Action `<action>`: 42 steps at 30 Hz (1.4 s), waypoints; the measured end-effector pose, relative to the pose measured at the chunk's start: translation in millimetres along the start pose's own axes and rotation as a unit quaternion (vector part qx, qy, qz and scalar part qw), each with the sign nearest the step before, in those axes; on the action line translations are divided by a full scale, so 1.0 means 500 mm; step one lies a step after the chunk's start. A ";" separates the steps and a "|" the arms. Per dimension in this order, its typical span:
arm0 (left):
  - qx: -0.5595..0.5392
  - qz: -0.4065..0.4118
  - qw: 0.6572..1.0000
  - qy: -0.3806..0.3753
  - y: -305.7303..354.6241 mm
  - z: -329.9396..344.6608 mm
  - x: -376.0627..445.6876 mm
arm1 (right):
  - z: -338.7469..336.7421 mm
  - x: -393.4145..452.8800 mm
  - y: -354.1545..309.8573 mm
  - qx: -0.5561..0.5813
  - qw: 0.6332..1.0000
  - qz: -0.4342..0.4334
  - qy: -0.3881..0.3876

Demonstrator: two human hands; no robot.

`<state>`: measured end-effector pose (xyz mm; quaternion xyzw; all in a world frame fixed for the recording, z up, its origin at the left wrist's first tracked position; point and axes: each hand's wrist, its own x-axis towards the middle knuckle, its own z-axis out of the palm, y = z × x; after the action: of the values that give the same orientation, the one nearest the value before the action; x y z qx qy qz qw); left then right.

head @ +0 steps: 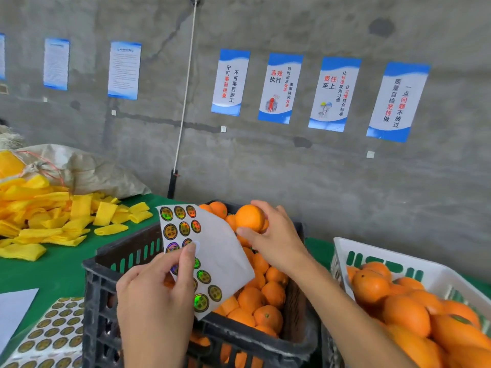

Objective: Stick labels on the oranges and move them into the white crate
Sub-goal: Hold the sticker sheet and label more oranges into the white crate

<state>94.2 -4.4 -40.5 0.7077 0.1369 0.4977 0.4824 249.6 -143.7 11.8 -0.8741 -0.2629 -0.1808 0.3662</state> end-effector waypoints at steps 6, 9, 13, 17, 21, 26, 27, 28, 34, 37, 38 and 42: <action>-0.111 0.018 0.994 -0.013 0.044 0.018 -0.037 | -0.080 -0.237 -0.092 0.297 0.953 0.004 0.059; -0.179 0.037 0.981 -0.058 0.069 0.027 -0.065 | -0.081 -0.300 -0.100 0.351 0.933 0.036 0.075; -0.255 0.036 0.957 -0.130 0.099 0.033 -0.090 | -0.096 -0.340 -0.070 0.379 0.914 0.058 0.134; -0.208 0.103 0.941 -0.246 0.117 0.047 -0.117 | -0.103 -0.371 -0.023 0.398 0.895 0.081 0.185; -0.132 0.172 0.941 -0.259 0.116 0.074 -0.153 | -0.108 -0.382 0.016 0.391 0.892 0.076 0.216; -0.065 0.227 0.934 -0.267 0.106 0.097 -0.169 | -0.141 -0.389 0.055 0.143 0.947 0.035 0.285; -0.053 0.228 0.939 -0.252 0.105 0.100 -0.170 | -0.153 -0.384 0.069 0.098 0.947 0.034 0.305; -0.052 0.225 0.942 -0.244 0.103 0.101 -0.171 | -0.166 -0.378 0.084 0.060 0.944 0.035 0.322; -0.052 0.181 0.956 -0.226 0.103 0.099 -0.174 | -0.259 -0.302 0.168 -0.106 0.925 0.154 0.330; -0.078 0.161 0.956 -0.232 0.119 0.099 -0.179 | -0.266 -0.291 0.171 -0.128 0.940 0.164 0.272; -0.091 0.153 0.955 -0.236 0.123 0.096 -0.178 | -0.260 -0.293 0.165 -0.117 0.948 0.144 0.259; -0.150 0.089 0.946 -0.274 0.118 0.080 -0.160 | -0.214 -0.289 0.125 -0.043 0.974 0.069 0.214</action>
<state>73.5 -109.4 -39.2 0.7455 -0.1401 0.3402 0.5557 158.0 -306.6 -24.5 -0.8461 -0.1100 -0.3489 0.3877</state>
